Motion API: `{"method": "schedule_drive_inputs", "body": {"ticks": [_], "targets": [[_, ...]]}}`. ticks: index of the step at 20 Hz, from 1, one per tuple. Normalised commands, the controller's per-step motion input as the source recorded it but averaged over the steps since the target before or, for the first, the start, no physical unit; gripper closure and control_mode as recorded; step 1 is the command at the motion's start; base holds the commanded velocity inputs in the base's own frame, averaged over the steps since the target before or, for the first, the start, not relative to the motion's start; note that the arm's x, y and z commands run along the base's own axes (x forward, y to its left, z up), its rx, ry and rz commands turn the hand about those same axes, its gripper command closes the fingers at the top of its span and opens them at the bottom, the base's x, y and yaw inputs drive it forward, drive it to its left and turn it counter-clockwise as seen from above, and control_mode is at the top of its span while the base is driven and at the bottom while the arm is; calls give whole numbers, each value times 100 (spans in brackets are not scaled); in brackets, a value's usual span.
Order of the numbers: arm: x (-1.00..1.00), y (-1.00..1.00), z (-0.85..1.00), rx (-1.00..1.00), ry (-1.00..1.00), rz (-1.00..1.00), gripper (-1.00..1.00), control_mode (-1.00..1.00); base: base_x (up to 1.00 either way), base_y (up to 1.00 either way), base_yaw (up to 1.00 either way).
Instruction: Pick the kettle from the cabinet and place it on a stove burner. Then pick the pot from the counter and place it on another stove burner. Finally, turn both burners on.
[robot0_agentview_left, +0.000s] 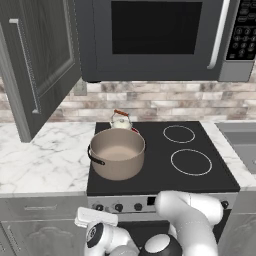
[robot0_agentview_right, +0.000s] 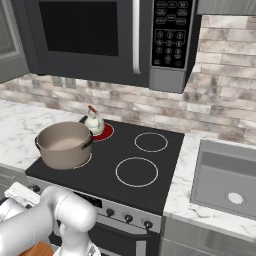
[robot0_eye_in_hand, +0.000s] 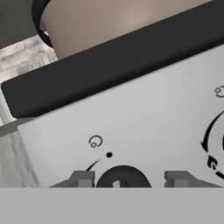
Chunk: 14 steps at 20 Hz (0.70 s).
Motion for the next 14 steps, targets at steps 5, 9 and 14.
{"method": "schedule_drive_inputs", "body": {"ticks": [5, 9, 14], "targets": [[-3, 1, -10, 0, 0, 0, 100, -100, 0, 0, 0], [-6, 14, -4, -2, 0, 0, 100, -100, 0, 0, 0], [-2, 23, -2, -2, 0, 0, 100, -100, 0, 0, 0]]}}
